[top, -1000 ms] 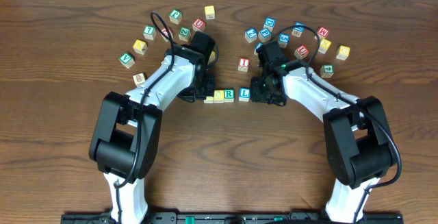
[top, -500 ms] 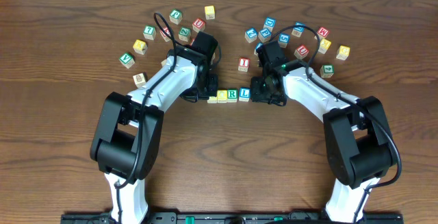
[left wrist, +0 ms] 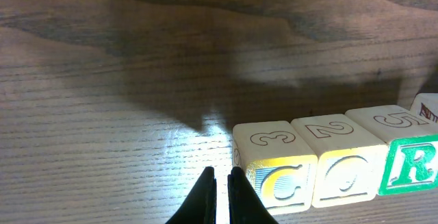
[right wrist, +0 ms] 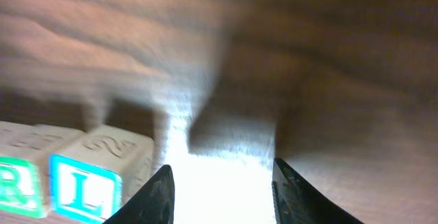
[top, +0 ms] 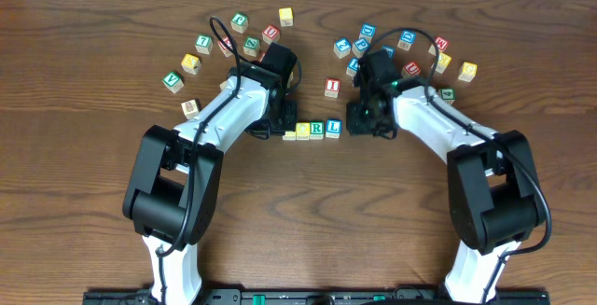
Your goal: Spell out CORL
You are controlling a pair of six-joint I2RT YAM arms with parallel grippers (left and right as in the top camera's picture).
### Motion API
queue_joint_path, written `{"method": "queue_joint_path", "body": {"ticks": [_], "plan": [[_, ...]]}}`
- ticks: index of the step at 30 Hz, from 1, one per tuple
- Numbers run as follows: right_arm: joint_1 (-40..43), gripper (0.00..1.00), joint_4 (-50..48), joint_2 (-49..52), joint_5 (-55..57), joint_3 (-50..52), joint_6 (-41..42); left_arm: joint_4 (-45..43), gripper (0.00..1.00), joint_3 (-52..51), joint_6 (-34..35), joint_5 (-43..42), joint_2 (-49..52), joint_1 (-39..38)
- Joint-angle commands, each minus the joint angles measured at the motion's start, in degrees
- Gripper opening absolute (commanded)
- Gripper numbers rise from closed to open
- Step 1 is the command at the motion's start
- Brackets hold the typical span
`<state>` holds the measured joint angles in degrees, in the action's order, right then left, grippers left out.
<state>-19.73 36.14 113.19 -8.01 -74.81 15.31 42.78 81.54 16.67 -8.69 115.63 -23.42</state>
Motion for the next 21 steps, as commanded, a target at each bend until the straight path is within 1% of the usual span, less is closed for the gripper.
{"method": "queue_joint_path", "body": {"ticks": [1,5,12,21], "plan": [[0.6,0.40,-0.4,0.0,-2.3,-2.7,-3.7,-0.1,0.08,-0.5,0.1,-0.2,0.4,-0.1],[0.3,0.38,-2.6,0.0,-4.6,-2.8,-3.4,-0.1,0.08,-0.5,0.1,-0.2,0.4,-0.1],[-1.2,0.32,-4.3,0.3,-4.3,-2.8,-2.1,-0.1,0.08,-0.5,0.1,-0.2,0.4,-0.1],[-2.8,0.31,-6.7,1.8,-4.0,-2.6,-2.1,-0.1,0.08,-0.5,0.1,-0.2,0.4,-0.1]]}}
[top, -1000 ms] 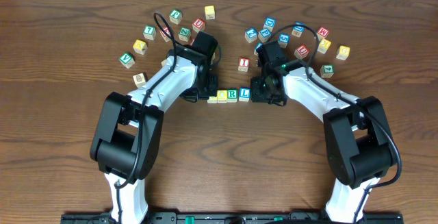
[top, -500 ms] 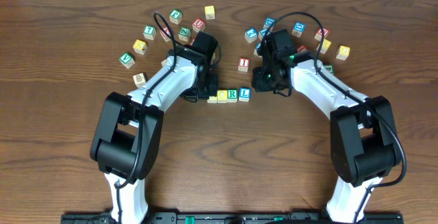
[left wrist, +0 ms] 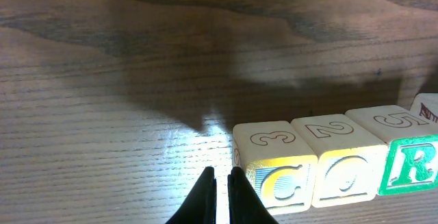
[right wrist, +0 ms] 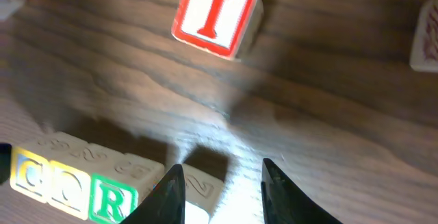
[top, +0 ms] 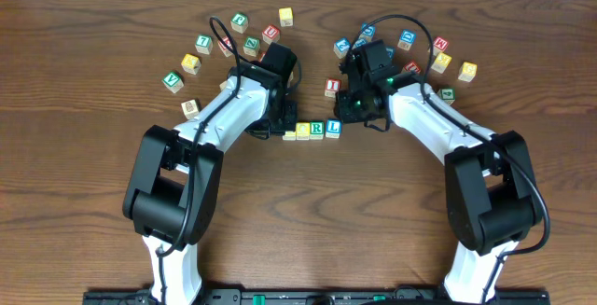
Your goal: Spell out CORL
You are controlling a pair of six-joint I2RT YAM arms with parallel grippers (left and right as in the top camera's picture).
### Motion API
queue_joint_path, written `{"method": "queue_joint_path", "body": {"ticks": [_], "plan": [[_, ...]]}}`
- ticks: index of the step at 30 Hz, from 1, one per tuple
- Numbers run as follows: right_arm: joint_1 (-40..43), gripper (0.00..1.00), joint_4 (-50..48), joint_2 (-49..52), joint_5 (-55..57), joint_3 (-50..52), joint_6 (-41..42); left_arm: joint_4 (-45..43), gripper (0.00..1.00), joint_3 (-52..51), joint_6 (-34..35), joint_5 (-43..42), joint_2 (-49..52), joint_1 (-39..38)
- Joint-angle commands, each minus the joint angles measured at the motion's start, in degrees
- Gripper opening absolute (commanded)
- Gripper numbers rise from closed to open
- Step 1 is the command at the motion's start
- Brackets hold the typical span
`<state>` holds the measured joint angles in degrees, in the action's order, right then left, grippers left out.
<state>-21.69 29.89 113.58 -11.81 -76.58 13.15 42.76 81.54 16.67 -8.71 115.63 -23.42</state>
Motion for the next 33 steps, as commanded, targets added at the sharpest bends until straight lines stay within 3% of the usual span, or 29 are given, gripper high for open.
{"method": "queue_joint_path", "body": {"ticks": [1,24,33], "plan": [[-0.9,0.31,-0.6,1.7,-0.2,-0.9,0.1,-0.1,0.08,-0.5,0.1,-0.1,0.4,-0.1],[-2.0,0.29,-0.8,2.8,-0.4,-0.9,-1.2,-0.1,0.08,-0.5,0.1,-0.1,0.4,-0.1],[1.6,0.31,1.8,1.2,-0.4,-3.4,1.0,-0.1,0.08,-0.5,0.1,-0.1,0.4,-0.1]]}}
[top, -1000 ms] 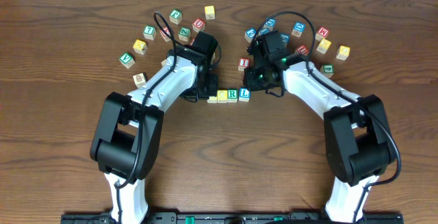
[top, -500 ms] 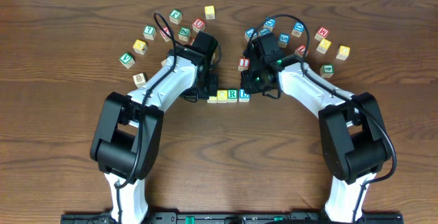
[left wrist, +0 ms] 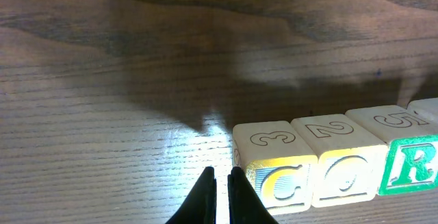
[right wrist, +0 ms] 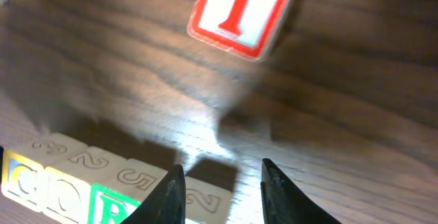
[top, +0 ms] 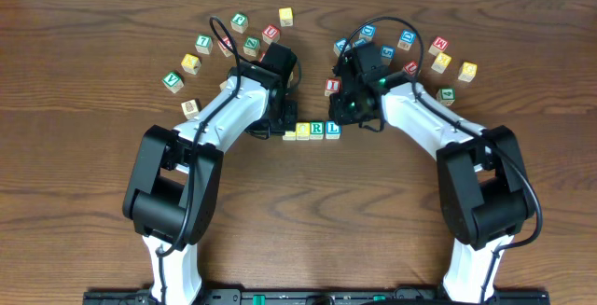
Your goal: Spell out CORL
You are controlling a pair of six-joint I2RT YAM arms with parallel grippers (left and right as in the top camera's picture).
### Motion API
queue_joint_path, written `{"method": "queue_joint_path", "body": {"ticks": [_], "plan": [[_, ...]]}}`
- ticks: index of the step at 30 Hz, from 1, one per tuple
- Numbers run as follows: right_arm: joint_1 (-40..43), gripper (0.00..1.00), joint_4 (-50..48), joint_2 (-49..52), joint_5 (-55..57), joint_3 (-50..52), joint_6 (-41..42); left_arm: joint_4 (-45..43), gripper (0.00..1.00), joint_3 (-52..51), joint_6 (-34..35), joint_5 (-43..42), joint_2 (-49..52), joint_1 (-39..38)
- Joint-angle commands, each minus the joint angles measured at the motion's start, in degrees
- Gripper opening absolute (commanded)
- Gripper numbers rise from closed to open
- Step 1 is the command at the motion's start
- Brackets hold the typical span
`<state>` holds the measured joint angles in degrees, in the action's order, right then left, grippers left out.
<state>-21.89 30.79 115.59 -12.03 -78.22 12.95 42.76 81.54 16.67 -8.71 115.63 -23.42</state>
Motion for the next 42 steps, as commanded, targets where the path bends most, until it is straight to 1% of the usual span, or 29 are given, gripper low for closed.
{"method": "queue_joint_path", "body": {"ticks": [1,6,14,28,42], "plan": [[2.2,0.31,1.5,-1.0,-0.2,-1.8,1.7,-0.1,0.08,-0.5,0.1,-0.1,0.4,-0.1],[3.6,0.30,6.8,-1.2,-0.2,-1.7,4.0,-0.1,0.08,-0.5,0.1,-0.1,0.4,-0.1],[2.6,0.29,13.0,-1.1,0.1,-1.6,5.3,-0.1,0.08,-0.5,0.1,-0.1,0.4,-0.1],[0.9,0.28,13.6,-1.1,0.1,-1.6,6.3,-0.1,0.08,-0.5,0.1,-0.1,0.4,-0.1],[-1.8,0.30,11.6,-1.1,0.1,-1.6,6.3,-0.1,0.08,-0.5,0.1,-0.1,0.4,-0.1]]}}
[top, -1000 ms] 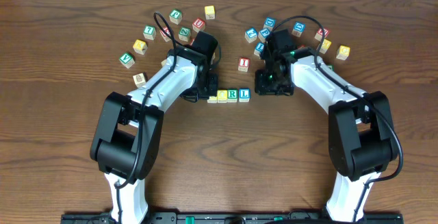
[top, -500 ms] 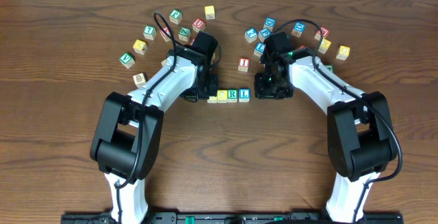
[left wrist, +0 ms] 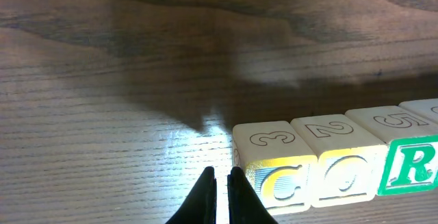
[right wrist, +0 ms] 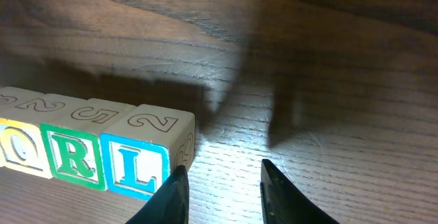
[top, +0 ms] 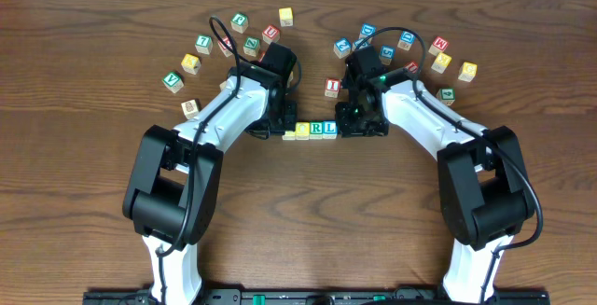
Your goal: Spell out CORL
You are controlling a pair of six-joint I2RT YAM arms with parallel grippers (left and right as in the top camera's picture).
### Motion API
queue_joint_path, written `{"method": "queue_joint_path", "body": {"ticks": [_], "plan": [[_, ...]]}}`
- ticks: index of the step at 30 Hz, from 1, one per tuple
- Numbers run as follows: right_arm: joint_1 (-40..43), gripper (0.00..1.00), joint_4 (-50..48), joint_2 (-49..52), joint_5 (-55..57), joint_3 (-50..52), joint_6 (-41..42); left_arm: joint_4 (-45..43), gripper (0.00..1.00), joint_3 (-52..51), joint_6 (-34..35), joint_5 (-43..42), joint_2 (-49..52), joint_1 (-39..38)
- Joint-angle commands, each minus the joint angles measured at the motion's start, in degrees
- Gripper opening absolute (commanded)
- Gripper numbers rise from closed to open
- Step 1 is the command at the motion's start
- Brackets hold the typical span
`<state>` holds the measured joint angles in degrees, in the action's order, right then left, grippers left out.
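Observation:
Four letter blocks stand side by side in a row on the table: a yellow C block (left wrist: 277, 166), a yellow O block (left wrist: 345, 162), a green R block (right wrist: 76, 152) and a blue L block (right wrist: 140, 157). From overhead the row (top: 310, 130) lies between the two arms. My left gripper (left wrist: 221, 183) is shut with nothing in it, low at the left end of the row beside the C block. My right gripper (right wrist: 220, 186) is open and empty, just right of the L block, its left finger close to the block's side.
Loose letter blocks lie scattered behind the row: a red I block (top: 332, 87) just behind, a cluster at the back left (top: 238, 34) and another at the back right (top: 438, 58). A lone block (top: 190, 108) sits to the left.
My right gripper was behind the row near the red I block; now it sits low at the right end, beside the L block. The left gripper and the blocks have not moved.
The C, O, R, L row stood complete throughout, with my left gripper shut at its left end. My right gripper, open, was first beside the L block, then back over the row toward the red I block, and is now low again right of the L.

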<state>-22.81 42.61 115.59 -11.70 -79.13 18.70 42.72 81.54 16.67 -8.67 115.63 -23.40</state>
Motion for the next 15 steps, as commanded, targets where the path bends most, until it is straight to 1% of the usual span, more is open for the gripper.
{"method": "queue_joint_path", "body": {"ticks": [1,6,12,15], "plan": [[-1.0,0.30,-0.2,-1.1,-0.3,-0.7,0.6,0.0,0.08,-0.5,0.1,-0.2,0.4,-0.2],[-1.1,0.30,-0.4,-1.1,-0.2,-0.7,0.6,0.0,0.08,-0.5,0.1,-0.2,0.4,-0.2],[0.1,0.27,-0.3,-1.4,0.6,-0.7,0.5,0.0,0.08,-0.4,-0.2,-0.1,0.4,-0.2],[1.0,0.28,0.1,-2.5,0.6,-0.8,-0.9,0.0,0.08,-0.4,-0.2,-0.1,0.4,-0.2]]}}
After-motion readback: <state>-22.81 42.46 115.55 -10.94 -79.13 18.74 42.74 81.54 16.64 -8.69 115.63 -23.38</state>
